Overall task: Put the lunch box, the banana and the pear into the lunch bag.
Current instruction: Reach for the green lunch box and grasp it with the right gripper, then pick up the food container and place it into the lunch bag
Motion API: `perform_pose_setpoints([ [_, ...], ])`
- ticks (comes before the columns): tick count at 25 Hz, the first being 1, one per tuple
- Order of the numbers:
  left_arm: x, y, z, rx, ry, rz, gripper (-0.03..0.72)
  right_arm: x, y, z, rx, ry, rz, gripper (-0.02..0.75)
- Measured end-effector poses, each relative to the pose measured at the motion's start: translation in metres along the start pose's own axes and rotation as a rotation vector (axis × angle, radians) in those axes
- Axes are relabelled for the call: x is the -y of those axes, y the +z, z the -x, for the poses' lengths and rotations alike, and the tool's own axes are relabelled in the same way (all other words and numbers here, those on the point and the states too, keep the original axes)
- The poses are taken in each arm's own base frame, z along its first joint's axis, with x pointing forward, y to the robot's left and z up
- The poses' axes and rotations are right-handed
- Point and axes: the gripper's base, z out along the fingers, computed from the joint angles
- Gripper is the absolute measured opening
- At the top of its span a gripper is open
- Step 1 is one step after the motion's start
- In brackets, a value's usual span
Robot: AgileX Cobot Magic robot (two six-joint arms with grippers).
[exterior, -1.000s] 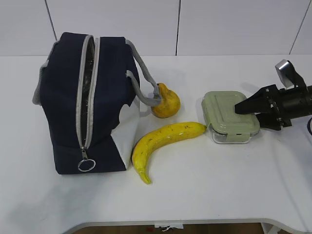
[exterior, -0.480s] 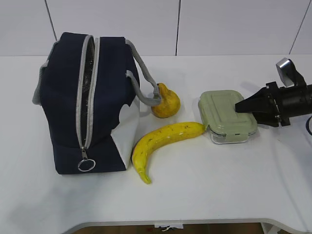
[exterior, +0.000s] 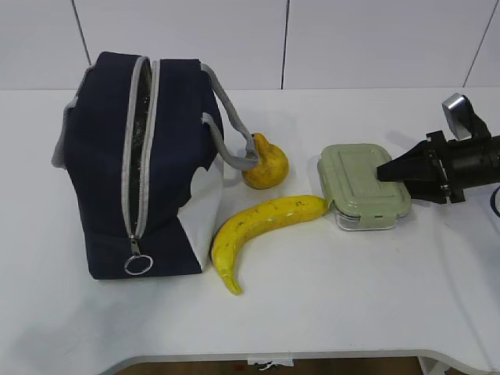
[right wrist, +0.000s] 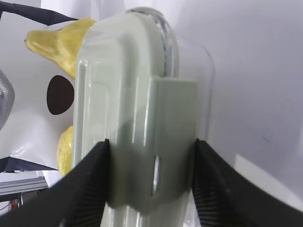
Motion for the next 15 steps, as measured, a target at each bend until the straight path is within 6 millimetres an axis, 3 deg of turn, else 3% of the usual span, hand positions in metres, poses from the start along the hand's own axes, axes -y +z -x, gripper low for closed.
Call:
perform_pose_setpoints([
  [10, 0.0000, 0.0000, 0.0000, 0.000, 0.000, 0.000, 0.239, 0.0003, 0.0000, -0.0002, -0.002, 0.060, -0.003, 0.373],
  [15, 0.0000, 0.0000, 0.0000, 0.000, 0.000, 0.000, 0.239, 0.0010, -0.0005, -0.0018, -0.020, 0.171, -0.021, 0.370],
])
